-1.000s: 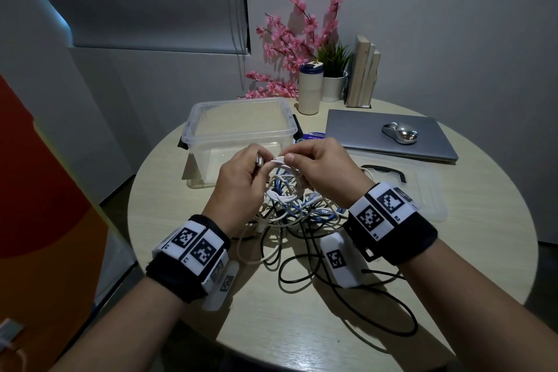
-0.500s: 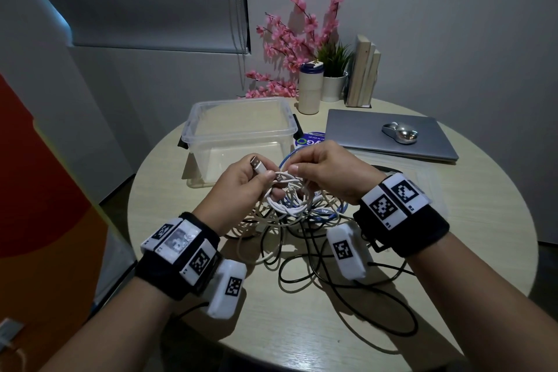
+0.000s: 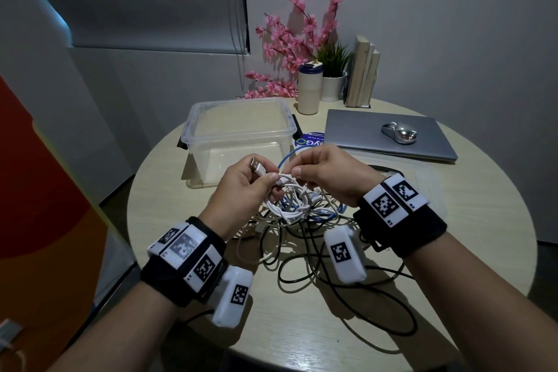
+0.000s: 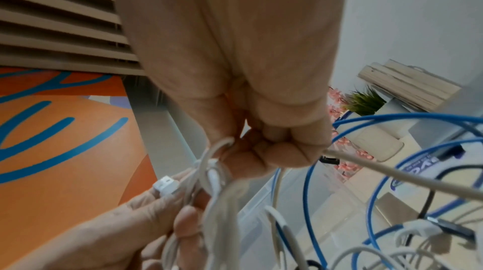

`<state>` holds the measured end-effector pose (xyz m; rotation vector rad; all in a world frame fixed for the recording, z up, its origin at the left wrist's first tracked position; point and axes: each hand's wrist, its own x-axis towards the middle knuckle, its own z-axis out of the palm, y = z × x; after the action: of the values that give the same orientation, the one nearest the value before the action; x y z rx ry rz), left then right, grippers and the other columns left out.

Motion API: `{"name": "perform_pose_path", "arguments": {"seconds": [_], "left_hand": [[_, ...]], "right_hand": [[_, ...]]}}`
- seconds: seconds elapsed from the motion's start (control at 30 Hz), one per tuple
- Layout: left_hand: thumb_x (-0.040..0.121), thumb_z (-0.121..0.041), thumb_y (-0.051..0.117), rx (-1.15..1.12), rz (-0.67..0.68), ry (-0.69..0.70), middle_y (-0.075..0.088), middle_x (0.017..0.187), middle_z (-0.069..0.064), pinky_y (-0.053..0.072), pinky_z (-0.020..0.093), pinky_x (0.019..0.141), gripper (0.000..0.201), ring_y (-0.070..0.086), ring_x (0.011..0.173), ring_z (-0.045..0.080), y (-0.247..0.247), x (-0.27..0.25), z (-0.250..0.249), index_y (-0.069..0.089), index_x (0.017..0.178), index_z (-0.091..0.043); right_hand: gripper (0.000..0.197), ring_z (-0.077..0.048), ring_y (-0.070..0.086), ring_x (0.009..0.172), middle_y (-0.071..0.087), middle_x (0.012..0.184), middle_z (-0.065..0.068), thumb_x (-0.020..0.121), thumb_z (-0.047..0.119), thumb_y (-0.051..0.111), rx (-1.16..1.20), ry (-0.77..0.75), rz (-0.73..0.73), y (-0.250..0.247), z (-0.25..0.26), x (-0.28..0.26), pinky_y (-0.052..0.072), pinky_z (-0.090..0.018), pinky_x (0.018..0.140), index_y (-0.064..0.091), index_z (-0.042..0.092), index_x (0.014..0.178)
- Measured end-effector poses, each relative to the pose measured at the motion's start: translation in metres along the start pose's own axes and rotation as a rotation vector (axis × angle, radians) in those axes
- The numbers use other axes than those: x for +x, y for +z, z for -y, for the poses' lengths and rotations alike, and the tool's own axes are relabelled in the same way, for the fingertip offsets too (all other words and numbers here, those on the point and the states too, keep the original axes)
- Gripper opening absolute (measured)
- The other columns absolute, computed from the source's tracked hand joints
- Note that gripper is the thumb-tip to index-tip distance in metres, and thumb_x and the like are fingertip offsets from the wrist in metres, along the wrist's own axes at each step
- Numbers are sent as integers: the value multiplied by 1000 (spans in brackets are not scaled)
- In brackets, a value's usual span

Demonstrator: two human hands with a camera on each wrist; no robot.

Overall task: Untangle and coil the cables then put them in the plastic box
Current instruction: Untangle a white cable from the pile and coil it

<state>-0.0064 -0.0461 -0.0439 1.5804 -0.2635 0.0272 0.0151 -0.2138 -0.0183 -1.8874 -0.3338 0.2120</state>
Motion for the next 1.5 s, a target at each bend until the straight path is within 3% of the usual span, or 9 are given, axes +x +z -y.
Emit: {"name": "perform_pose_path", "arguments": {"seconds": [0.27, 0.43, 0.57, 0.7, 0.97, 1.17, 1.27, 1.37, 1.5], "left_hand": [[90, 5, 54, 51, -48, 58, 59, 71, 13, 48, 17, 51, 13, 60, 52, 7, 7, 0, -2, 54, 83, -5], [90, 5, 56, 12, -79, 15, 61, 79, 19, 53, 21, 57, 14, 64, 63, 17, 4, 5, 1, 56, 81, -6], [91, 4, 54, 8, -175, 16, 63, 79, 17, 57, 27, 62, 16, 65, 62, 17, -1, 7, 2, 55, 82, -9], [93, 1, 53, -21, -188, 17, 64, 81, 18, 56, 31, 63, 13, 66, 66, 21, -1, 8, 1, 55, 84, -9], [94, 1, 52, -115, -162, -32, 68, 77, 14, 55, 26, 55, 12, 68, 63, 15, 3, 6, 2, 53, 86, -8], [93, -2, 55, -130, -115, -88, 67, 75, 15, 52, 22, 52, 9, 65, 57, 14, 5, 4, 2, 57, 97, -10], [94, -6, 54, -181, -70, -131, 69, 79, 16, 56, 25, 58, 20, 67, 62, 16, 4, 5, 0, 54, 114, -11], [93, -12, 54, -235, 8, -166, 71, 86, 12, 57, 32, 77, 27, 70, 77, 18, 1, 3, -4, 50, 119, -14], [85, 3, 62, -112, 35, -165, 69, 95, 23, 55, 31, 81, 45, 69, 84, 24, 0, 2, -8, 47, 123, -15]], "right_hand": [[15, -9, 51, 58, 62, 73, -11, 86, -5, 59, 134, -2, 19, -4, -2, -1, 37, -21, 57, 69, 5, 80], [15, -3, 55, 57, 63, 72, -5, 90, -2, 57, 95, -4, -72, 4, 2, -3, 43, -14, 55, 67, -2, 100], [30, -15, 63, 74, 65, 84, -8, 80, -1, 71, 132, 59, -130, 5, 0, -1, 54, -32, 69, 62, 3, 108], [11, -24, 64, 74, 72, 84, -17, 76, 1, 75, 76, 36, -196, 7, -5, 2, 54, -49, 80, 73, 11, 80], [13, -6, 63, 66, 73, 79, -1, 85, 6, 67, -142, -86, -136, 7, -2, 2, 51, -24, 65, 76, 11, 94], [10, -26, 71, 85, 74, 84, -10, 82, 8, 71, -136, -82, -106, 4, -8, 4, 56, -44, 83, 75, 5, 91], [9, -29, 70, 88, 74, 84, -12, 80, 5, 72, -64, -49, -121, 1, -11, 5, 54, -49, 87, 73, 4, 89], [7, -30, 70, 85, 73, 84, -14, 80, 3, 71, -2, -47, -162, 2, -14, 6, 54, -53, 84, 73, 4, 86], [8, -25, 66, 76, 72, 84, -14, 82, 4, 70, 8, -38, -177, 6, -13, 5, 56, -47, 76, 72, 4, 90]]}}
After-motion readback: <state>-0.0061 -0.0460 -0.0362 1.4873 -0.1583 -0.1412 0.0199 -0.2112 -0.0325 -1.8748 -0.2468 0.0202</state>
